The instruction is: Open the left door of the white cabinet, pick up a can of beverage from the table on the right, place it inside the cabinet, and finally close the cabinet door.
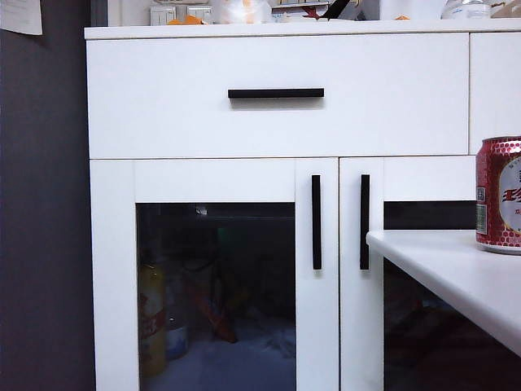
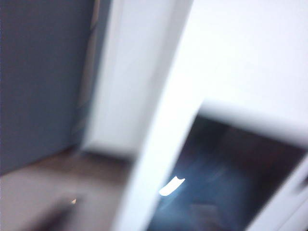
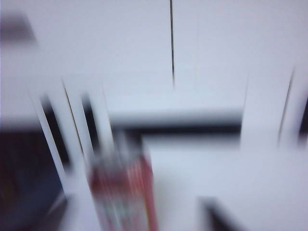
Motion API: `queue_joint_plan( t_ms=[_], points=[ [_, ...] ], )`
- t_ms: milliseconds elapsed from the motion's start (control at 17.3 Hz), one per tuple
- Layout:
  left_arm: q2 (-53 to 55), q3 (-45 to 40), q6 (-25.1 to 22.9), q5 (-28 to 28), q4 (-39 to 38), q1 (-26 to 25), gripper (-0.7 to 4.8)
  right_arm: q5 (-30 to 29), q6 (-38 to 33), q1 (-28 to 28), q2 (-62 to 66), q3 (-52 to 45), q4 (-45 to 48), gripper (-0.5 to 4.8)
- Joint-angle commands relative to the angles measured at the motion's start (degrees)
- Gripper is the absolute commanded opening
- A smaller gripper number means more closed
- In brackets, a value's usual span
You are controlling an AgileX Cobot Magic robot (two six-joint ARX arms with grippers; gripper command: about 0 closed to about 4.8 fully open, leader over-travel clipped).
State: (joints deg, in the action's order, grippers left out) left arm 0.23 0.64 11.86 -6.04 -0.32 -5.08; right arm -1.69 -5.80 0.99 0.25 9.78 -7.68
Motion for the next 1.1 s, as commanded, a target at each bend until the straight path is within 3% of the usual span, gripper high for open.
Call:
queue_joint_plan(
  t_ms=[58, 231, 519, 692, 865, 923, 1096],
  points=[
    [0.04, 5.81, 5.09, -9.77, 7.93, 0.13, 4.79, -2.12, 3.72, 0.02, 1.27, 13.31, 1.84, 4.00],
    [1.22, 13.38, 5.49, -12.41, 7.93, 0.17, 4.79, -3.89, 9.92, 0.02, 10.54, 24.61, 1.11, 4.35],
    [17.35, 24.68, 7.41, -22.99, 14.16, 1.86, 4.79, -9.01, 8.15, 0.04, 27.67, 38.58, 0.26, 4.71],
    [35.52, 32.24, 7.43, -21.62, 19.82, 13.51, 4.79, -12.46, 7.28, 0.09, 34.60, 46.27, 0.92, 4.72],
    [51.28, 36.44, 3.08, -11.37, 26.86, 28.24, 4.79, -15.43, 6.84, 0.11, 38.88, 49.48, -0.04, 4.72],
    [58.01, 38.29, -1.05, -5.73, 30.03, 33.79, 4.79, -15.45, 6.86, 0.11, 39.39, 49.55, -0.24, 4.72],
    [74.05, 44.15, -4.42, 3.78, 34.10, 41.83, 4.79, -15.23, 6.80, 0.02, 39.89, 49.48, -0.24, 4.72]
  ],
)
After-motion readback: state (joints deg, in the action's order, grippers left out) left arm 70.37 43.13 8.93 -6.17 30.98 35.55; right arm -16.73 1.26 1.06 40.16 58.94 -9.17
